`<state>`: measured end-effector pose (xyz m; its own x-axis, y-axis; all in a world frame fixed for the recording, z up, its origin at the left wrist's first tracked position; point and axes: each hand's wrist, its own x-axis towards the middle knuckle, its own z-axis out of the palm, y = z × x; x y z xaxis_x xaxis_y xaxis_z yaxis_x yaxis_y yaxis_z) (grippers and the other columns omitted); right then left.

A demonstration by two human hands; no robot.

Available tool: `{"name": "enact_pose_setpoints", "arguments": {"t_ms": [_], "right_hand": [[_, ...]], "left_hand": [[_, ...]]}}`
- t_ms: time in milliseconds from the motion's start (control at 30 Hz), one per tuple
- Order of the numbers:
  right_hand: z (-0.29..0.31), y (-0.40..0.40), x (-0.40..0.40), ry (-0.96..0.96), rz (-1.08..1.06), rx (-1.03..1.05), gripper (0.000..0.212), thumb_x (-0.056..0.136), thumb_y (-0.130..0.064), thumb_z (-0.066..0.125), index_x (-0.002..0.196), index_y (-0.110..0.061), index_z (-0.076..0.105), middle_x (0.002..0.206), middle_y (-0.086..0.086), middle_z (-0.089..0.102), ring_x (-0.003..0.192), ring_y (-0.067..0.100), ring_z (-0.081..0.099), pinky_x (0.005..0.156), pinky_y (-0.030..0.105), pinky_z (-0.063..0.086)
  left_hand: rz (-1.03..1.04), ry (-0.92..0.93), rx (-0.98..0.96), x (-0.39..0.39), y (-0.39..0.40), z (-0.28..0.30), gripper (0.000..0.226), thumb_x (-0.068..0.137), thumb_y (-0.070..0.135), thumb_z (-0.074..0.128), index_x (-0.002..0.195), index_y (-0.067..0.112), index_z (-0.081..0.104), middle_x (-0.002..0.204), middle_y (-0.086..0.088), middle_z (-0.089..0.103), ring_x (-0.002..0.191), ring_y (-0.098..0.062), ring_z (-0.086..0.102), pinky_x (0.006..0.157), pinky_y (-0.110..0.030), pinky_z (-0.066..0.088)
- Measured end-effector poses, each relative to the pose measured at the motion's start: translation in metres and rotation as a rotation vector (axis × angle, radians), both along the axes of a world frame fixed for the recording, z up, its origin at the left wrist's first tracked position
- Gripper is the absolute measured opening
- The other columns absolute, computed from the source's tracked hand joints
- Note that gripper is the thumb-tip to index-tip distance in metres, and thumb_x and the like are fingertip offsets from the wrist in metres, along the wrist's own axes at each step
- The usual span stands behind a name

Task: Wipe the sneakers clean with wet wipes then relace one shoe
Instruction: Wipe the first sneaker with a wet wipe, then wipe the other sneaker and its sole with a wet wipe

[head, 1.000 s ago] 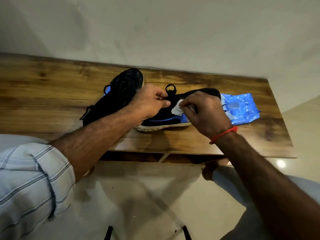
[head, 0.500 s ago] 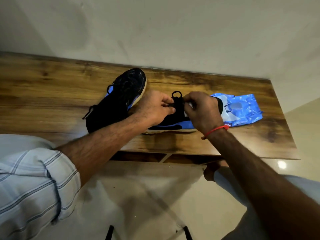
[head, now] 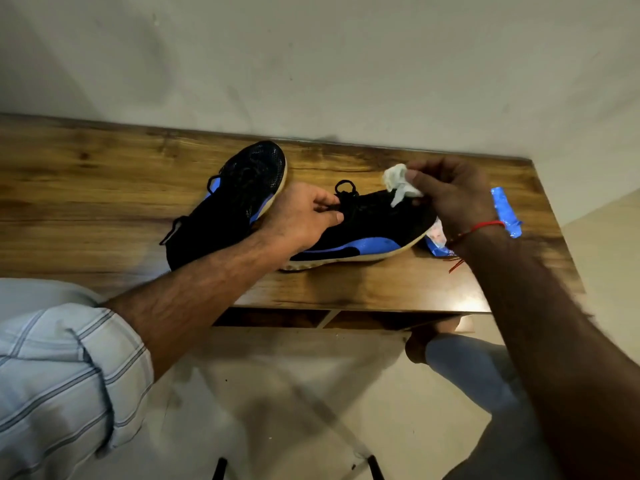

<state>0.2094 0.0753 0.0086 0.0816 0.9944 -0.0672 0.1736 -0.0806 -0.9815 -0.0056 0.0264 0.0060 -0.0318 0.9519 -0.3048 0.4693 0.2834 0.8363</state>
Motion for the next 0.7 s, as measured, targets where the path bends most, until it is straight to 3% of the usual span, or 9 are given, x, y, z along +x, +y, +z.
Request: {"name": "enact_pose_setpoints", "arguments": {"t_ms": [100, 200, 233, 300, 367, 433, 533, 600, 700], "right_hand": [[0.002, 0.003, 0.013, 0.070, -0.078, -0.025, 0.008, 0.088, 0.001, 0.068, 0.096, 0.000, 0.068, 0.092, 0.017, 0.071, 0.078, 0.022, 0.069, 0.067, 0.030, 0.055], [-0.014, 0.002, 0.014, -0.096, -0.053, -0.067, 0.009, 0.088, -0.002, 0.069, 0.087, -0.011, 0.066, 0.078, 0.006, 0.067, 0.059, 0.008, 0.062, 0.049, 0.023, 0.049], [-0.019, 0.001, 0.015, -0.158, -0.052, -0.073, 0.011, 0.087, -0.006, 0.070, 0.085, -0.016, 0.066, 0.078, 0.003, 0.066, 0.061, 0.008, 0.062, 0.049, 0.024, 0.050], [-0.028, 0.000, 0.013, -0.279, -0.054, -0.033, 0.015, 0.085, -0.013, 0.074, 0.081, -0.026, 0.068, 0.081, -0.001, 0.066, 0.073, 0.009, 0.064, 0.059, 0.026, 0.053], [-0.031, -0.003, 0.005, -0.303, -0.031, 0.026, 0.016, 0.086, -0.014, 0.075, 0.083, -0.028, 0.069, 0.085, -0.003, 0.068, 0.077, 0.006, 0.063, 0.065, 0.018, 0.051], [-0.032, -0.007, -0.008, -0.305, 0.032, 0.055, 0.012, 0.086, -0.013, 0.074, 0.090, -0.024, 0.071, 0.087, -0.003, 0.069, 0.072, 0.003, 0.063, 0.065, 0.014, 0.049], [-0.036, -0.015, -0.027, -0.486, 0.109, 0.124, 0.008, 0.085, -0.015, 0.075, 0.092, -0.019, 0.075, 0.089, -0.002, 0.073, 0.069, 0.001, 0.062, 0.069, 0.012, 0.048], [-0.032, -0.027, -0.039, -0.553, 0.234, 0.230, 0.007, 0.084, -0.015, 0.075, 0.091, -0.018, 0.077, 0.090, -0.002, 0.074, 0.073, 0.000, 0.063, 0.075, 0.013, 0.050], [-0.017, -0.051, -0.054, -0.515, 0.704, 0.266, 0.008, 0.084, -0.020, 0.077, 0.093, -0.019, 0.077, 0.090, -0.008, 0.073, 0.081, 0.004, 0.067, 0.076, 0.023, 0.054]], "left_hand": [[0.136, -0.249, -0.127, -0.005, 0.004, 0.007, 0.019, 0.096, 0.017, 0.069, 0.115, 0.016, 0.071, 0.111, -0.003, 0.073, 0.094, -0.011, 0.068, 0.084, -0.029, 0.058], [0.259, -0.546, -0.294, -0.009, 0.013, 0.014, 0.020, 0.104, 0.021, 0.056, 0.118, 0.009, 0.065, 0.128, -0.014, 0.067, 0.113, -0.028, 0.067, 0.101, -0.041, 0.054], [0.289, -0.625, -0.344, -0.012, 0.017, 0.016, 0.025, 0.105, 0.022, 0.053, 0.121, 0.005, 0.063, 0.133, -0.016, 0.064, 0.117, -0.031, 0.065, 0.101, -0.041, 0.054], [0.349, -0.758, -0.415, -0.017, 0.021, 0.018, 0.026, 0.106, 0.023, 0.051, 0.118, 0.002, 0.062, 0.130, -0.017, 0.065, 0.110, -0.030, 0.066, 0.084, -0.035, 0.058], [0.394, -0.859, -0.461, -0.021, 0.021, 0.019, 0.023, 0.105, 0.018, 0.051, 0.116, 0.001, 0.061, 0.124, -0.019, 0.067, 0.104, -0.029, 0.068, 0.074, -0.034, 0.059], [0.415, -0.928, -0.488, -0.021, 0.018, 0.017, 0.022, 0.103, 0.011, 0.052, 0.119, -0.002, 0.061, 0.121, -0.020, 0.067, 0.104, -0.030, 0.068, 0.078, -0.036, 0.059], [0.420, -0.985, -0.501, -0.019, 0.016, 0.013, 0.022, 0.101, 0.006, 0.053, 0.119, -0.002, 0.062, 0.117, -0.018, 0.069, 0.097, -0.030, 0.069, 0.078, -0.037, 0.061], [0.431, -0.995, -0.484, -0.020, 0.016, 0.012, 0.027, 0.101, 0.006, 0.054, 0.127, -0.002, 0.060, 0.118, -0.019, 0.068, 0.095, -0.029, 0.069, 0.073, -0.037, 0.063], [0.447, -1.020, -0.441, -0.020, 0.016, 0.012, 0.031, 0.102, 0.008, 0.055, 0.131, -0.002, 0.057, 0.116, -0.019, 0.066, 0.092, -0.029, 0.069, 0.066, -0.036, 0.064]]}}
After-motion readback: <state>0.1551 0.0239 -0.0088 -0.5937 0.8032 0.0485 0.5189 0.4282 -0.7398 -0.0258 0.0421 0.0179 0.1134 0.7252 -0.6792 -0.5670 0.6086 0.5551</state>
